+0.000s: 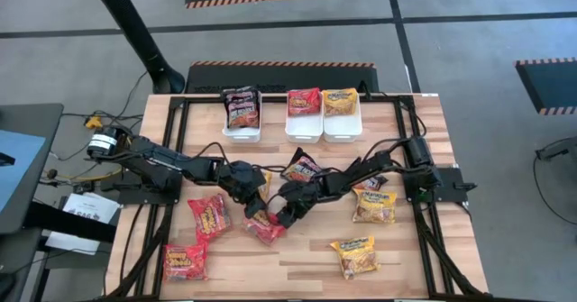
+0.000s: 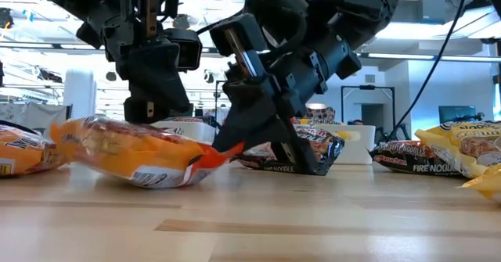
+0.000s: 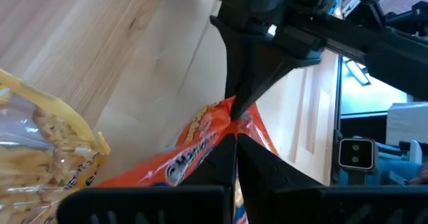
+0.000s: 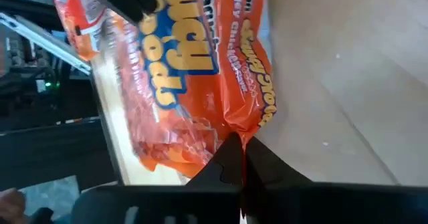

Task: Sort Maruchan noodles
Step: Put the red noodle pack into the middle white bin, then put the yellow noodle pack into the right white bin

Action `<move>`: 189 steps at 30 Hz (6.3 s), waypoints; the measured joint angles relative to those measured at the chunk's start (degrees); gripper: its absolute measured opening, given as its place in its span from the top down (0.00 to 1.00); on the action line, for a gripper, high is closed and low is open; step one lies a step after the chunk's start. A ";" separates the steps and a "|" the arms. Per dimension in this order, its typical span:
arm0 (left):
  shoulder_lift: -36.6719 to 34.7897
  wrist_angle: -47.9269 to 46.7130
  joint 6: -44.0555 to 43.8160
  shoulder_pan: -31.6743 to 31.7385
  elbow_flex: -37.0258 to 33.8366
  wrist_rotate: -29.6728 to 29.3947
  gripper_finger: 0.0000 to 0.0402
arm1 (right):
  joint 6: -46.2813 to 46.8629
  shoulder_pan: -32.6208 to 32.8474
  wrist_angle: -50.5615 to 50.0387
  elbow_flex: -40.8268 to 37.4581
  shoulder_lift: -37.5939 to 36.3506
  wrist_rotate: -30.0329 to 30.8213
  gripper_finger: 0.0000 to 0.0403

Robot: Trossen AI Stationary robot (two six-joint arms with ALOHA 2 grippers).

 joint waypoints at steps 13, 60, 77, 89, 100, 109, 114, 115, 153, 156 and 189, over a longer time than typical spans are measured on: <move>0.00 0.76 2.04 3.19 2.29 3.79 1.00 | -13.23 0.06 -21.49 7.49 -7.03 0.21 0.99; -5.03 0.58 19.35 24.88 13.51 3.27 1.00 | -55.43 -42.01 -44.23 8.19 -35.26 0.58 0.99; -5.01 -0.29 18.05 27.63 13.51 3.08 1.00 | -68.16 -47.12 -38.44 8.58 -23.09 -7.40 0.99; -5.01 -1.11 20.35 27.63 13.51 3.09 1.00 | -70.76 -47.15 -39.24 15.20 -15.45 -5.37 0.99; -4.98 -4.14 20.86 27.63 13.44 3.05 1.00 | -71.05 -47.41 -42.26 17.24 -11.98 5.75 0.85; -4.98 -4.03 20.86 28.39 13.44 3.13 1.00 | -68.95 -47.69 -42.62 17.25 -11.99 8.26 0.62; -4.98 -4.01 20.86 29.22 13.44 3.20 1.00 | -68.10 -47.84 -47.07 19.86 -12.30 8.51 0.52; -4.98 -4.01 20.86 29.40 13.44 3.20 1.00 | -68.06 -47.89 -48.44 20.82 -12.35 8.49 0.51; -4.98 -3.97 22.13 29.99 13.44 3.51 1.00 | -59.01 -42.44 -66.71 28.44 -3.27 7.20 0.57; -4.98 -4.28 22.19 29.99 13.44 3.47 1.00 | -59.07 -43.08 -65.31 28.54 -2.62 10.13 0.58; -6.95 -7.44 24.30 32.27 13.44 4.67 1.00 | -63.42 -42.51 -83.34 45.19 -4.01 8.98 0.59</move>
